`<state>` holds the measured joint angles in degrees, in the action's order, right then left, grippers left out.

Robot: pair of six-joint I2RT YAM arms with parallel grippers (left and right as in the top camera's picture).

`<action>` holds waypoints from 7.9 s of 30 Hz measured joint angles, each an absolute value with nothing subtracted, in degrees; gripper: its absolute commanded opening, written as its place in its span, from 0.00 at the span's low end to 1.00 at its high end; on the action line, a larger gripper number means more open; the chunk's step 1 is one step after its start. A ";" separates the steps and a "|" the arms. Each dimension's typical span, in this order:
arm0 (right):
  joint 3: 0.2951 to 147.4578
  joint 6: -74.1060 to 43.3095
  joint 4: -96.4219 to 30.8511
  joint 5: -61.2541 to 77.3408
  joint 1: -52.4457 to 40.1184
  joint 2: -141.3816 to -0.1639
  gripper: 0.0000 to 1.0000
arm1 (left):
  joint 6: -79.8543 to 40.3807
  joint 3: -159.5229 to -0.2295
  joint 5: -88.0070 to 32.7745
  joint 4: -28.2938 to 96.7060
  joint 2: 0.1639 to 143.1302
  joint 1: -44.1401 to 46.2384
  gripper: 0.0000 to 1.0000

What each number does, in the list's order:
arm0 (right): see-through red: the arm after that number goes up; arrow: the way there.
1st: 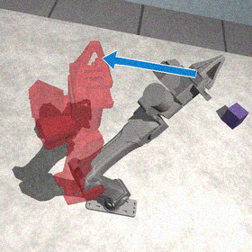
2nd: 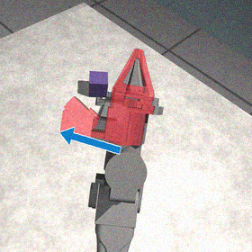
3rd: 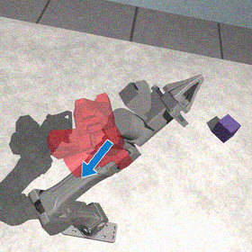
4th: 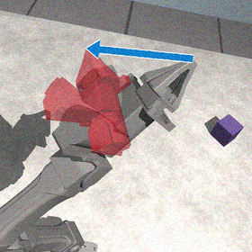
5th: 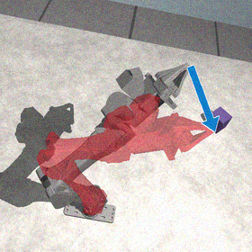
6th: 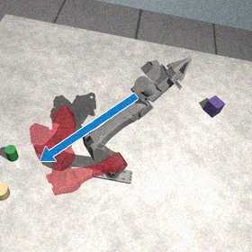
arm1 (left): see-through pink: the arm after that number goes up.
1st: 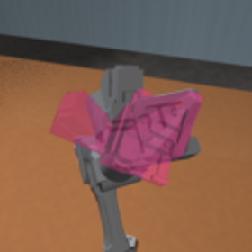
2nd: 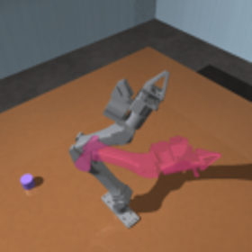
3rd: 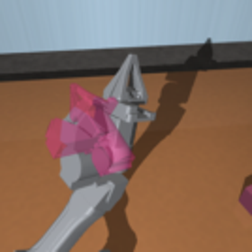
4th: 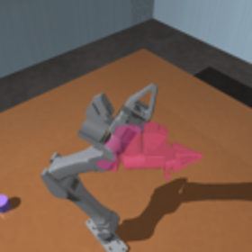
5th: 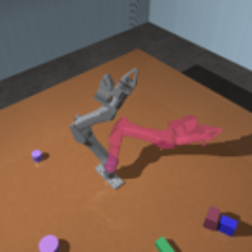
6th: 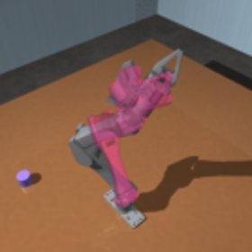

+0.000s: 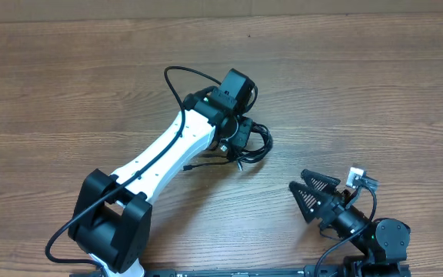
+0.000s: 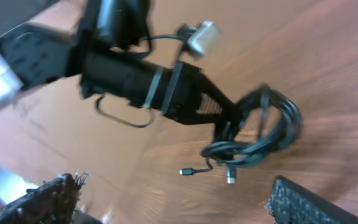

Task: Untangle cables

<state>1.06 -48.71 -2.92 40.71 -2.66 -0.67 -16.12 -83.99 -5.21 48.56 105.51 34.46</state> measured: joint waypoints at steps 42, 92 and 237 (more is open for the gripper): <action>1.06 -49.43 13.39 39.66 -2.66 -18.33 0.49 | -12.80 -87.81 -34.87 52.66 105.56 34.37 0.05; 1.06 -83.22 1.48 13.19 -2.61 -18.44 0.04 | -62.43 -88.09 -38.15 49.01 105.56 32.45 0.89; 1.06 -68.88 -0.32 31.94 -2.61 -18.28 0.49 | -53.82 -88.12 -59.22 19.84 113.16 31.86 0.04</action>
